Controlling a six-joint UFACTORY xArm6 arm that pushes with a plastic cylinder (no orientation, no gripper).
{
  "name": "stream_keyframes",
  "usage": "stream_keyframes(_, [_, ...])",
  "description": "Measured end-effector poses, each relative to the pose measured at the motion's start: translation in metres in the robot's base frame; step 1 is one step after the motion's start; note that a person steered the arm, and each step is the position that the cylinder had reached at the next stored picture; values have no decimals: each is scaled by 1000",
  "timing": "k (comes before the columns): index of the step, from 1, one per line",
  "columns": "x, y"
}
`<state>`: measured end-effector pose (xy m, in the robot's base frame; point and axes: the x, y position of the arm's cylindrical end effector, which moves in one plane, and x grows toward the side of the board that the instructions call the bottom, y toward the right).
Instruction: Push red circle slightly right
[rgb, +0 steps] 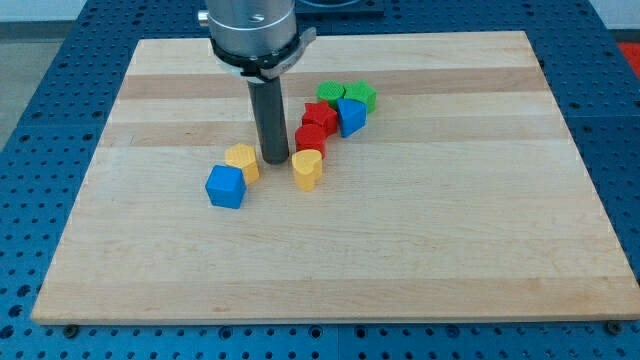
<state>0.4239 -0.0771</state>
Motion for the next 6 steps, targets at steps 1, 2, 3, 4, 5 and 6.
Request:
stream_keyframes(1, [-9,-9])
stream_keyframes(2, [-9,-7])
stream_keyframes(3, [-9,1])
stream_keyframes(4, [-9,15])
stream_keyframes(5, [-9,26])
stream_keyframes(6, [-7,37])
